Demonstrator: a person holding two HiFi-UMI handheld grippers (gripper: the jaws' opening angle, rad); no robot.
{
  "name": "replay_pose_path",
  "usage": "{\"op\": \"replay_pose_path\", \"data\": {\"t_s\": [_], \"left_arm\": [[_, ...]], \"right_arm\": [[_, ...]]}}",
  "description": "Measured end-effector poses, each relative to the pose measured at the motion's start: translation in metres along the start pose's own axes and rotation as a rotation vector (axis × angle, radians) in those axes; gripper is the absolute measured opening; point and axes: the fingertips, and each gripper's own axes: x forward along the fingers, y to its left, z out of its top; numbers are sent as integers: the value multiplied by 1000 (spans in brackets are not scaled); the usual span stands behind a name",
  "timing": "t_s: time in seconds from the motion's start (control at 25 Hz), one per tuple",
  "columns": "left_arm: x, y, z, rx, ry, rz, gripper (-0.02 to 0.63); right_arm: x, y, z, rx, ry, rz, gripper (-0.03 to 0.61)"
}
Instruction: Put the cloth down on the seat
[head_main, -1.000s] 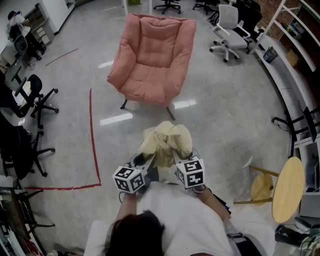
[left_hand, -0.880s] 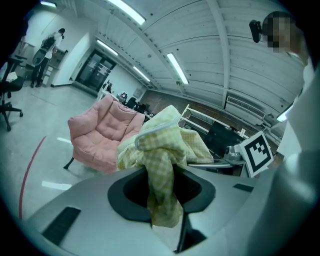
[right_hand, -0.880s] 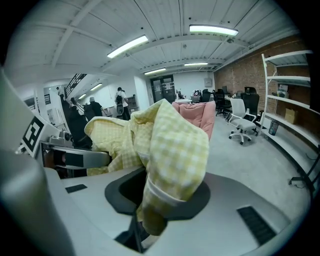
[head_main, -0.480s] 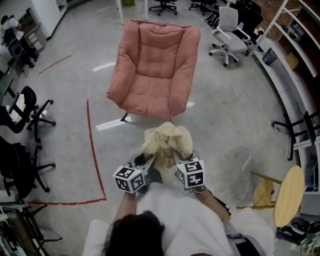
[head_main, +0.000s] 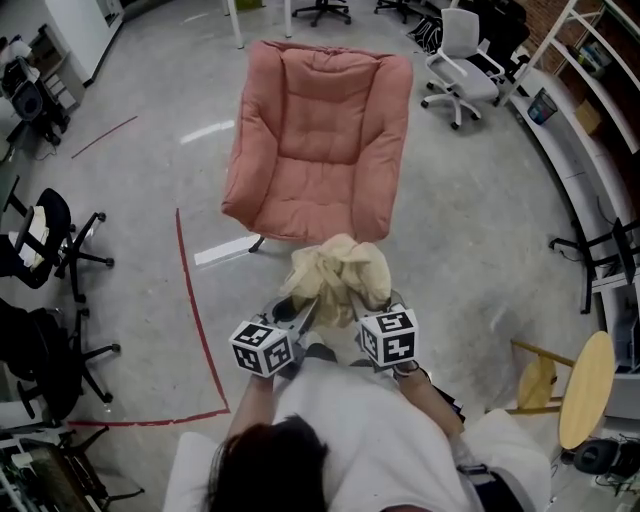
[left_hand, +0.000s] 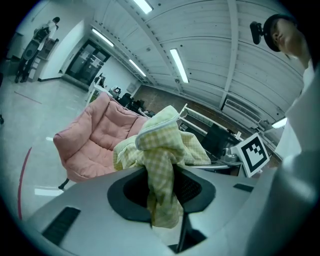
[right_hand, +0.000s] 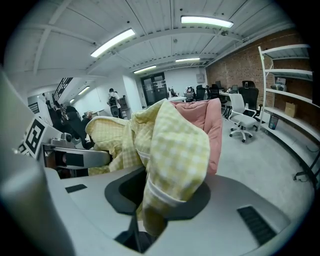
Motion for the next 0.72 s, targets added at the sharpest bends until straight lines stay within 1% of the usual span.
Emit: {"op": "replay_pose_path", "data": {"t_s": [0.4, 0.6, 0.72], "left_arm": [[17, 20, 20, 14, 17, -23, 120], [25, 33, 29, 20, 17, -12, 120], [37, 44, 38, 22, 13, -1, 120]], "right_arm": [[23, -7, 17, 9, 5, -31, 112], [38, -12, 23, 54, 5, -3, 112], [51, -20, 31, 55, 1, 11, 112]]}}
